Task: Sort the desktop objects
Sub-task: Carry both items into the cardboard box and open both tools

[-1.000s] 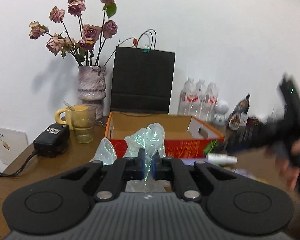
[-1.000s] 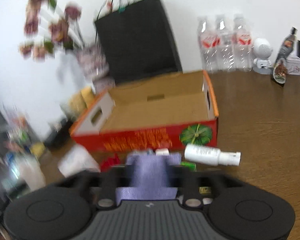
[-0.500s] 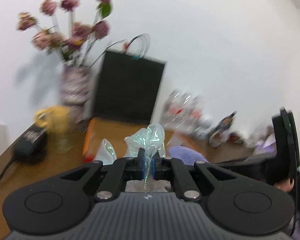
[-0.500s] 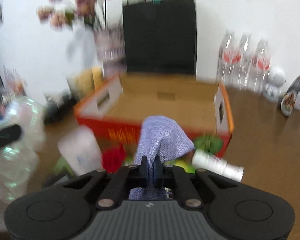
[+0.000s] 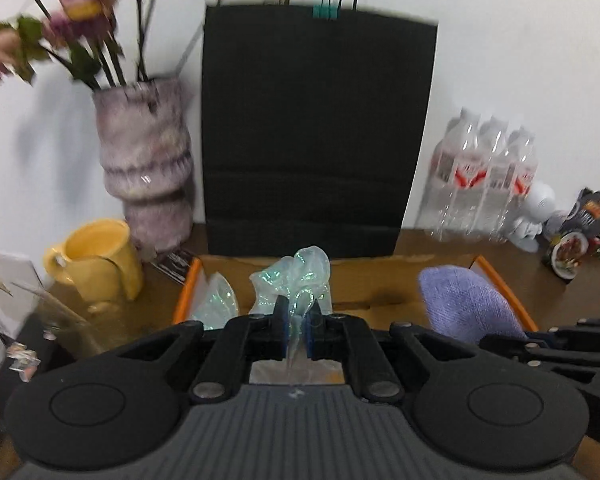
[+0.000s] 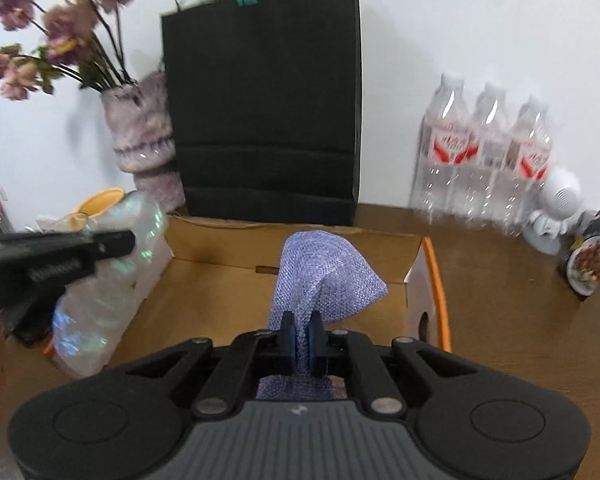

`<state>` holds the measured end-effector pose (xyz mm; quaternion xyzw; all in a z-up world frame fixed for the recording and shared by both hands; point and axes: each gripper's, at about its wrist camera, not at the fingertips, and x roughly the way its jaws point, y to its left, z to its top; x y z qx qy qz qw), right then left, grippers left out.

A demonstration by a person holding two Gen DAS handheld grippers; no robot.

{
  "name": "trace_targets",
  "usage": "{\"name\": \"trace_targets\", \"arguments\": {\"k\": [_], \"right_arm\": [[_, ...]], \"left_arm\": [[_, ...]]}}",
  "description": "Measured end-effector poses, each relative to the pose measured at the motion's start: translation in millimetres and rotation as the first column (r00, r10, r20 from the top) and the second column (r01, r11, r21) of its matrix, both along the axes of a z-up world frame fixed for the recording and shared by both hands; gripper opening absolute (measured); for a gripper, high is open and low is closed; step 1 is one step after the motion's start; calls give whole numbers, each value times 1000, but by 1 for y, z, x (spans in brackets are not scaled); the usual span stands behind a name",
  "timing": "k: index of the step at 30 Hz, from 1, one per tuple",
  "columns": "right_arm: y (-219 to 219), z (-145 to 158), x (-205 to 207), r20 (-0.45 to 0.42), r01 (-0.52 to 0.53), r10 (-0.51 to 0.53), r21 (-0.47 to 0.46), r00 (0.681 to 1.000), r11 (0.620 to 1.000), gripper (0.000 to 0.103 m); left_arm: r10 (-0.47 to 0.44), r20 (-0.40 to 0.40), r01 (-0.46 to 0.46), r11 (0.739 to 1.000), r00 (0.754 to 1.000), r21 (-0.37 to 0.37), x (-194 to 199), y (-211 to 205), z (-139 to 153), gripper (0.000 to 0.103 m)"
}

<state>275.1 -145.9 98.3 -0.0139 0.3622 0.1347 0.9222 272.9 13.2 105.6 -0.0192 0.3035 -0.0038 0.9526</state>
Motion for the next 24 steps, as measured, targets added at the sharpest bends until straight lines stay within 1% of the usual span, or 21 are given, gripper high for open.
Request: {"name": "trace_targets", "arguments": {"k": [1,2,3,4,5,7,8,10,11,14,15,17,19,21,22,24], "right_arm": [[3,-5,6,-14,7,-7,-16,1000,1000,31],[2,-8,11,-26,18,-19,-35,999,999,58],[0,-8,13,-31,24,-25,-29,999,999,78],[-4,-8,15,-34,30,-30,-16,999,999,86],[-7,-9,18,-37,35,-35,-4,999,999,91],[-13,-6,19,-65,44,-43,15,997,999,91],[-16,-4,20,-81,48,-46,24,996,999,91],[-15,-2,20,-124,43,-43,-3,991,999,91],[-14,-2,19,-143,43,-46,-28,989,999,91],[-12,4,6,-155,48,-59,-78,986,996,91],[-12,6,1,-156,49,-62,-84,986,995,92],[-14,12,-11,-162,53,-66,-79,985,995,92],[-14,21,-23,-164,58,-70,-76,984,995,92],[-14,31,-36,-160,64,-75,-72,984,995,93],[-14,35,-43,-153,68,-78,-70,985,995,94],[-17,44,-63,-149,84,-93,-62,984,994,101]], "left_arm": [[12,-6,-12,1000,1000,0,2,1,-3,71],[23,-9,-23,1000,1000,-1,3,2,-5,86],[23,6,-23,1000,1000,2,2,3,-5,97],[18,29,-18,1000,999,8,-1,5,-3,97],[11,31,-12,1000,999,22,-2,5,0,97],[22,-6,-22,999,1000,39,-1,7,6,97],[38,-31,-36,999,999,36,0,10,9,98],[74,-78,-72,997,994,22,1,15,13,103],[100,-94,-99,995,991,14,0,19,15,103],[151,-136,-155,988,979,-19,-11,27,20,103],[154,-152,-160,987,976,-22,-15,29,21,103],[150,-187,-157,987,971,-23,-24,31,24,103],[131,-209,-135,991,969,-6,-36,29,28,103],[109,-213,-111,994,971,1,-55,26,33,103],[95,-208,-99,995,974,-9,-66,25,36,103],[61,-193,-67,998,979,-20,-91,23,39,103]]}}
